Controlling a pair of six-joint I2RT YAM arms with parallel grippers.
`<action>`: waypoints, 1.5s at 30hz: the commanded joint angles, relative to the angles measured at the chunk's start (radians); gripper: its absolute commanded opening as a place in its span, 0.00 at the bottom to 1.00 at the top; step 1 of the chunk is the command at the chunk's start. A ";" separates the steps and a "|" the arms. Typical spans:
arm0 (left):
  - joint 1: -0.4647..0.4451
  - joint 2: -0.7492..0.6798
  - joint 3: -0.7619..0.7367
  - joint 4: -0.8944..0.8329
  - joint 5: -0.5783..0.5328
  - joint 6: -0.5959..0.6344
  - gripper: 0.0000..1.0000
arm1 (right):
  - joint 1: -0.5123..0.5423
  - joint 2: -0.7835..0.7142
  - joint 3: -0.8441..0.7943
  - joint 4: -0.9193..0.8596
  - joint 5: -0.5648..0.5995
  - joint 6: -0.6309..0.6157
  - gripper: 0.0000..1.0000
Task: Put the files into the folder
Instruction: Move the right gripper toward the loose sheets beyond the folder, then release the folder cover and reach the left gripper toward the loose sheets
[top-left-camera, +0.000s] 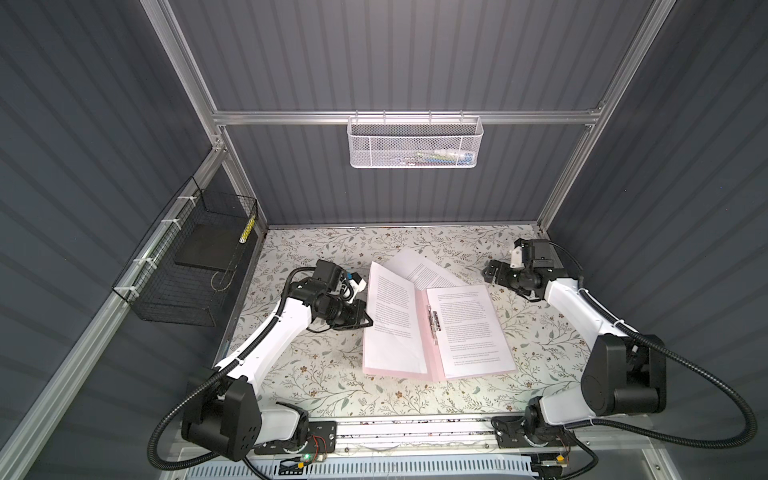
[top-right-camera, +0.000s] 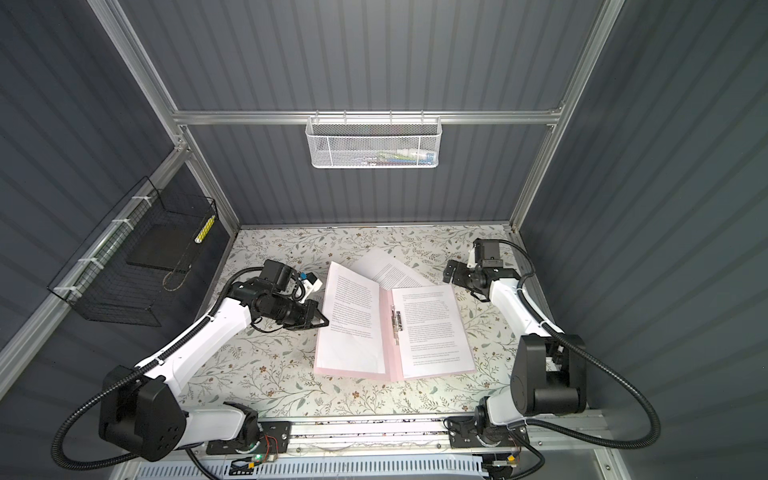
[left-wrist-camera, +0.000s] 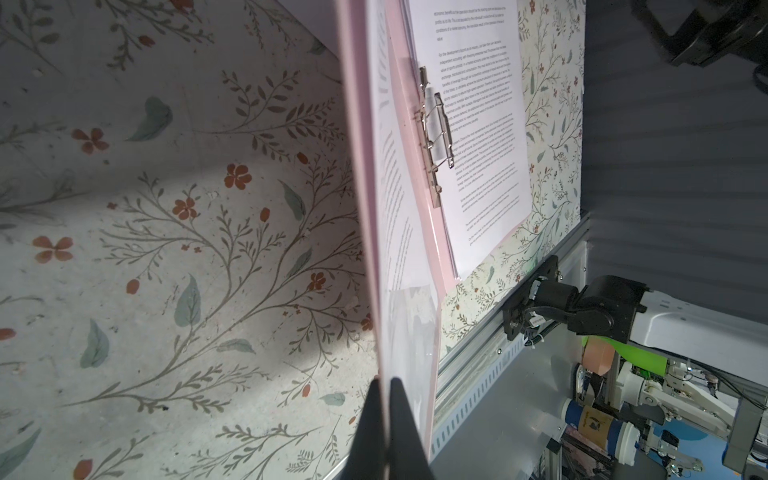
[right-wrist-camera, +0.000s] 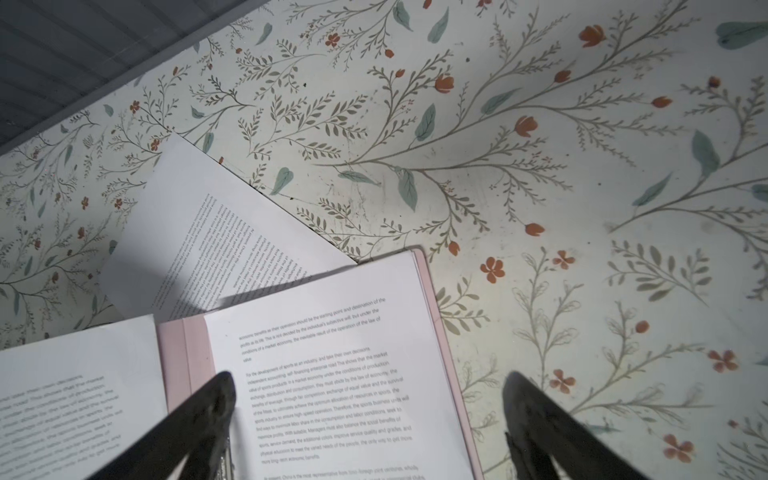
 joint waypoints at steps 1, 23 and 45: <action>-0.001 0.010 -0.012 -0.036 -0.026 0.011 0.00 | 0.016 0.055 0.081 -0.002 -0.056 0.096 0.99; -0.032 -0.081 0.118 -0.112 -0.385 -0.211 0.50 | 0.162 0.400 0.282 -0.090 -0.034 0.154 0.99; -0.158 0.975 1.255 -0.247 -0.313 -0.069 0.50 | 0.197 0.471 0.288 -0.076 -0.129 0.157 0.51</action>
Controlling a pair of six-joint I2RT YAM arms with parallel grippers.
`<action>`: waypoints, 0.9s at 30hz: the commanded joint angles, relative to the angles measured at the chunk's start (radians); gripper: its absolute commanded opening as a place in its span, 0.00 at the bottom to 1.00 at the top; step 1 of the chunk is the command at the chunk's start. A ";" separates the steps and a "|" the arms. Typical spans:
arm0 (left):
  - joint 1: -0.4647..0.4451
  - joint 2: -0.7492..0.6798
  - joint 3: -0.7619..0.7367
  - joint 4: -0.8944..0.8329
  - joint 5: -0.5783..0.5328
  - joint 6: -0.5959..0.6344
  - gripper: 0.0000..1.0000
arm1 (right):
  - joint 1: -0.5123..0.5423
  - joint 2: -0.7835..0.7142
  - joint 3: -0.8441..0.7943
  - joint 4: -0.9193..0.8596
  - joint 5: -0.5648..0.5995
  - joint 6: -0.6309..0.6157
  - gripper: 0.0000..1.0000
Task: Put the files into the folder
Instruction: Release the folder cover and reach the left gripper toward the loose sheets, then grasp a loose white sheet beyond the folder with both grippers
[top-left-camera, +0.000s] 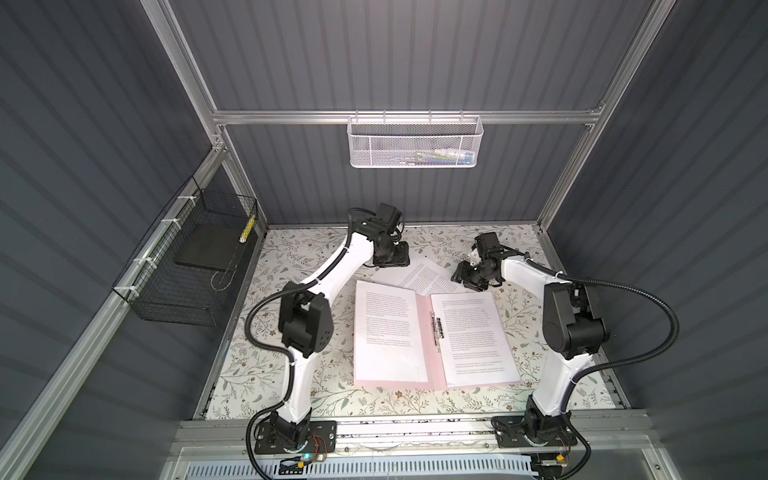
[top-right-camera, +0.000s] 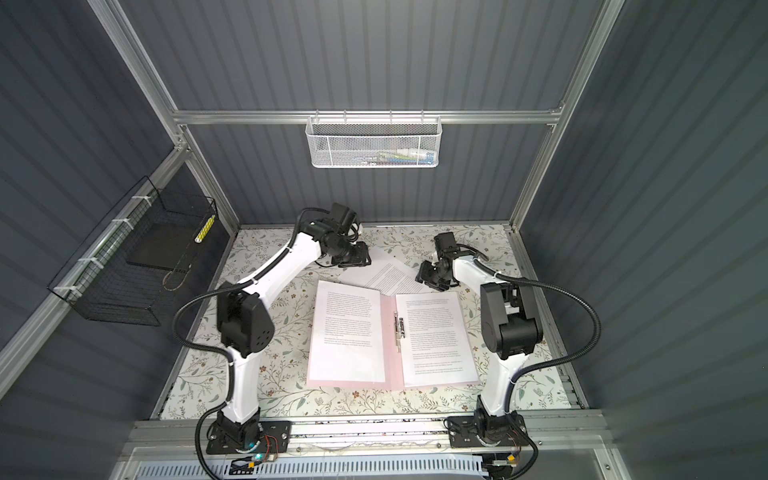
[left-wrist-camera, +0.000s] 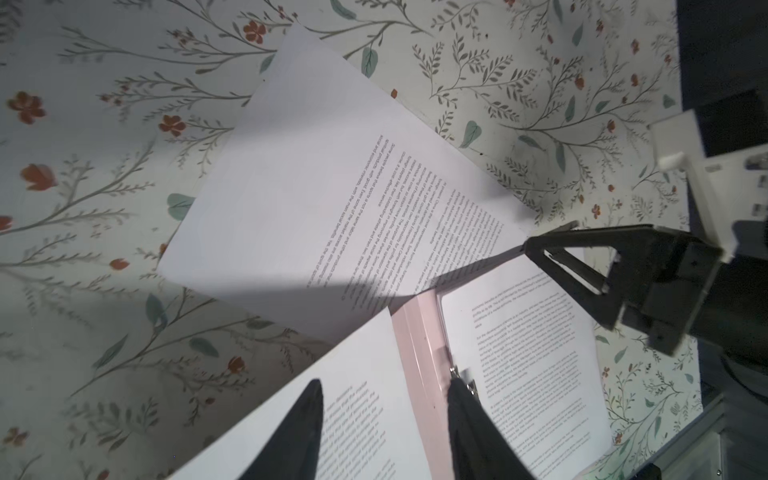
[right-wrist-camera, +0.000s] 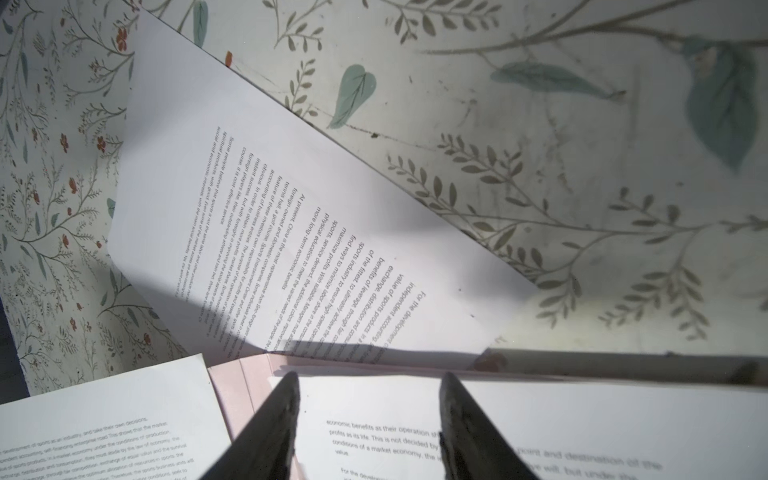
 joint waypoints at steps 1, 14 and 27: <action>0.007 0.152 0.183 -0.118 0.088 0.048 0.50 | 0.010 0.040 0.036 -0.024 -0.031 0.009 0.51; 0.018 0.355 0.258 -0.104 0.187 0.077 0.52 | 0.014 0.181 0.121 -0.004 -0.101 0.103 0.41; 0.032 0.268 0.052 -0.043 0.215 0.094 0.51 | -0.014 0.371 0.294 0.148 -0.268 0.218 0.51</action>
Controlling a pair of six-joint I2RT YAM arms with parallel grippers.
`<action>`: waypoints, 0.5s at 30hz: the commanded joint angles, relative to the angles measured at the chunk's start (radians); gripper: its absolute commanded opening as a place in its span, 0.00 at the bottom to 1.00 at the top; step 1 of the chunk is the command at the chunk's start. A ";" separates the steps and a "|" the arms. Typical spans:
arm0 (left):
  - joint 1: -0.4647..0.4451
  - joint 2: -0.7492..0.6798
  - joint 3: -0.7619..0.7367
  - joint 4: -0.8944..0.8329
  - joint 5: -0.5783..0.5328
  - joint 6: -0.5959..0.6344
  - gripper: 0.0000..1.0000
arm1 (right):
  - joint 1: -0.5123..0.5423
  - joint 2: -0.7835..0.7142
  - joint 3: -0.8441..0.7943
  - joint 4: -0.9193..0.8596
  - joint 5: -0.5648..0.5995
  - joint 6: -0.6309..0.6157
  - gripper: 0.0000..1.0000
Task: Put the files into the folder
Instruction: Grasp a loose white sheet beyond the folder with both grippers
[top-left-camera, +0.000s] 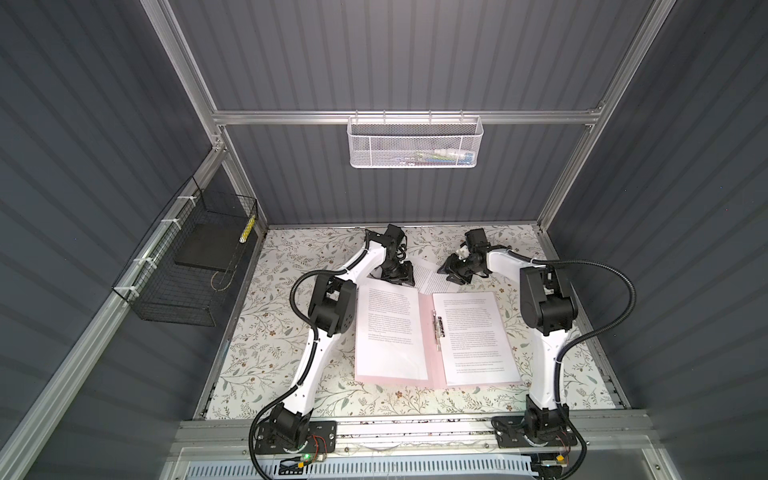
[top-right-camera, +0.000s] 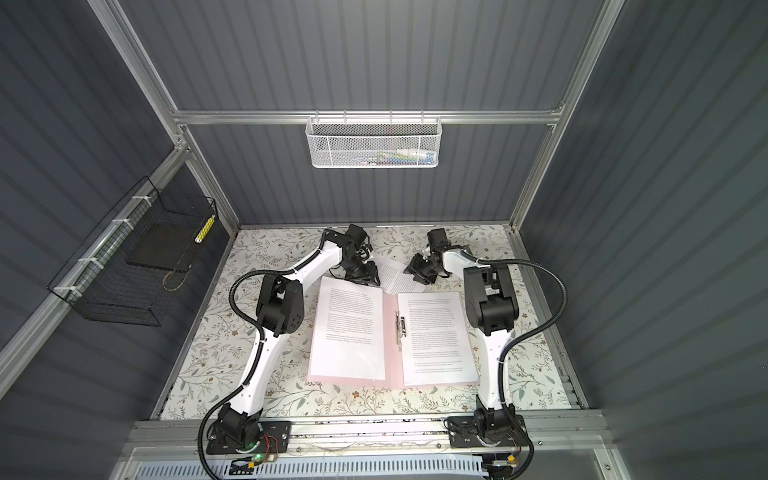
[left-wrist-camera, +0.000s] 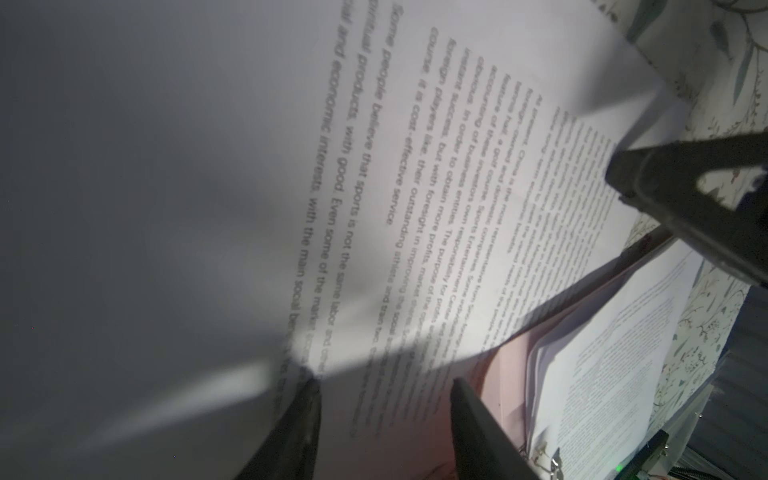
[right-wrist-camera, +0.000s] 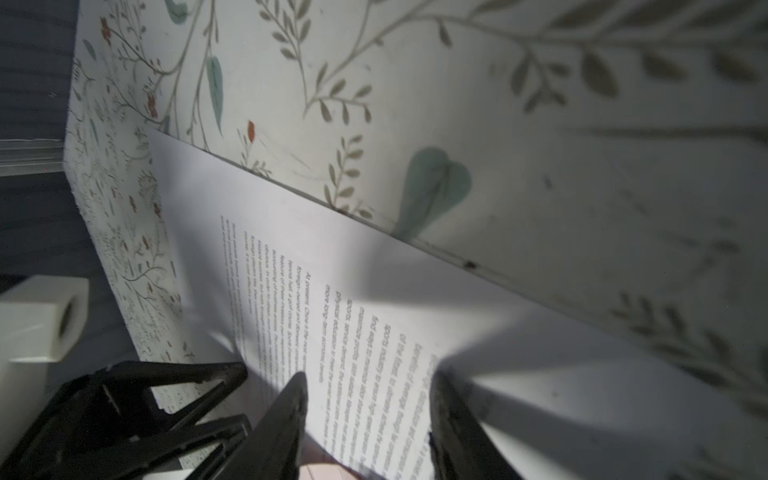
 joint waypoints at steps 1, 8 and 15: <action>0.004 -0.042 -0.055 -0.006 0.029 0.024 0.51 | -0.004 0.085 0.042 0.103 -0.092 0.057 0.53; 0.061 -0.047 -0.080 0.042 0.054 -0.031 0.51 | 0.011 0.116 0.132 0.297 -0.217 0.091 0.63; 0.133 0.006 -0.068 0.071 0.046 -0.085 0.51 | 0.003 -0.053 0.168 -0.002 -0.096 -0.039 0.68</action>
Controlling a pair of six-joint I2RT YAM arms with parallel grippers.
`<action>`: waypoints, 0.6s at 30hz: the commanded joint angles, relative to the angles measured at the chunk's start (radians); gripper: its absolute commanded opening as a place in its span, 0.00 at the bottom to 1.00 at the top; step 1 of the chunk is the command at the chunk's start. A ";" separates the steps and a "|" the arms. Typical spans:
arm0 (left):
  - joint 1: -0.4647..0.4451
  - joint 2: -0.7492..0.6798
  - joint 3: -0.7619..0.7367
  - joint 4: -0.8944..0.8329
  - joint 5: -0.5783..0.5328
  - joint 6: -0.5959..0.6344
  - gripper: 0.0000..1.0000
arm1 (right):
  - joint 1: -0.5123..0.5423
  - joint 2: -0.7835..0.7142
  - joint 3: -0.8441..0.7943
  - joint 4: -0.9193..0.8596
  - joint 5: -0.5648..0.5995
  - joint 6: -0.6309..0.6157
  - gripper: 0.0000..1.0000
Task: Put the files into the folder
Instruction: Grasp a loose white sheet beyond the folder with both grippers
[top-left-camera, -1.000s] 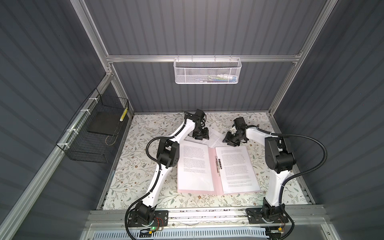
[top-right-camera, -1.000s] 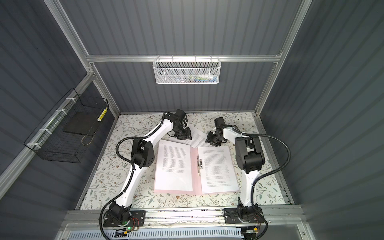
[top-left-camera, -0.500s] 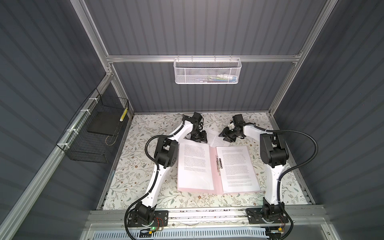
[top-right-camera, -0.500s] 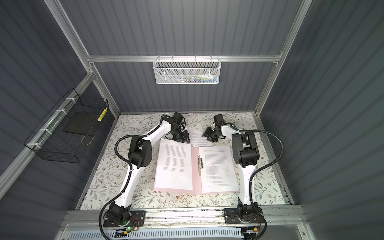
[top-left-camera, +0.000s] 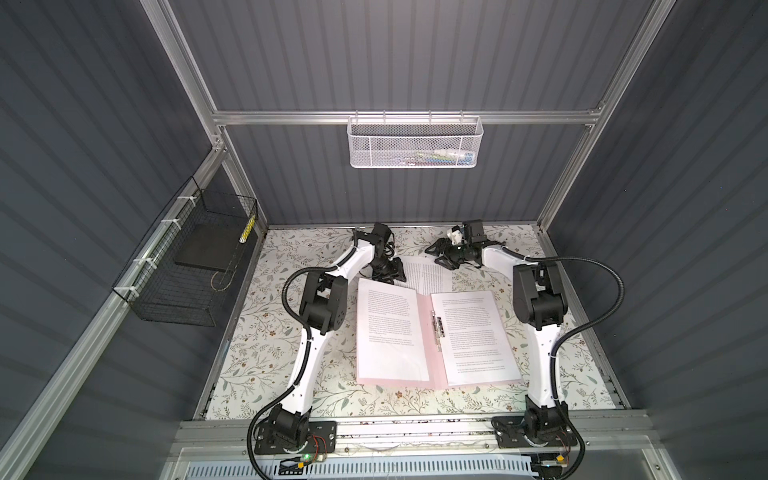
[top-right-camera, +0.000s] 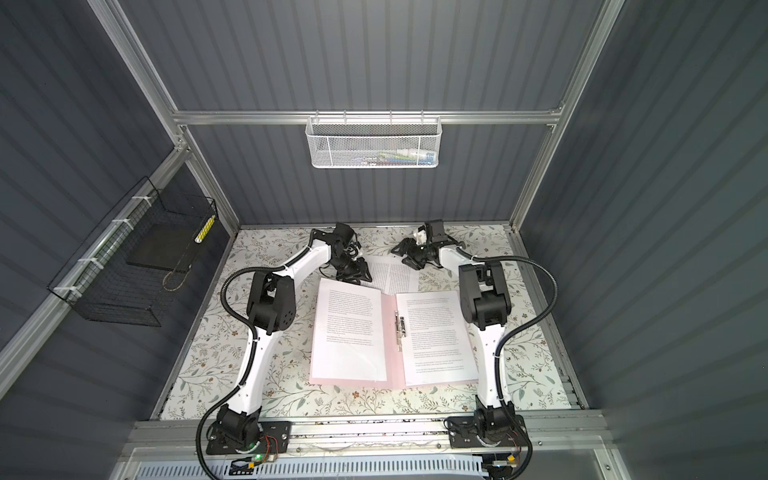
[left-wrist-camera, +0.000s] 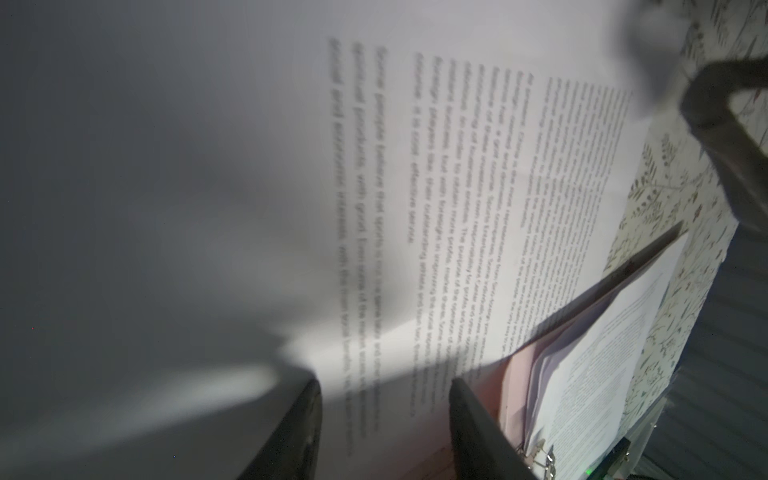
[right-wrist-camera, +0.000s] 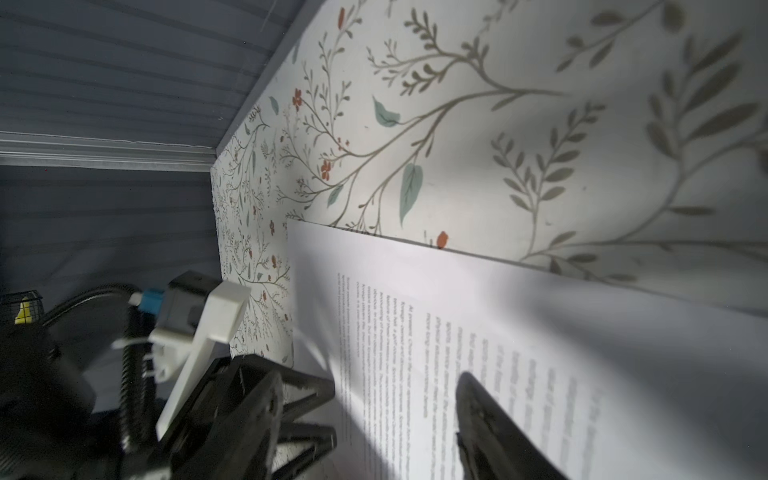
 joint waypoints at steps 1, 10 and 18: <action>0.031 0.045 0.004 0.012 0.003 -0.041 0.51 | -0.010 -0.088 0.046 -0.192 0.053 -0.081 0.69; 0.051 0.173 0.130 0.016 0.030 -0.087 0.50 | -0.009 -0.194 -0.214 -0.216 0.096 -0.189 0.71; 0.053 0.125 0.047 0.054 0.045 -0.075 0.50 | 0.011 -0.140 -0.231 -0.216 0.137 -0.188 0.70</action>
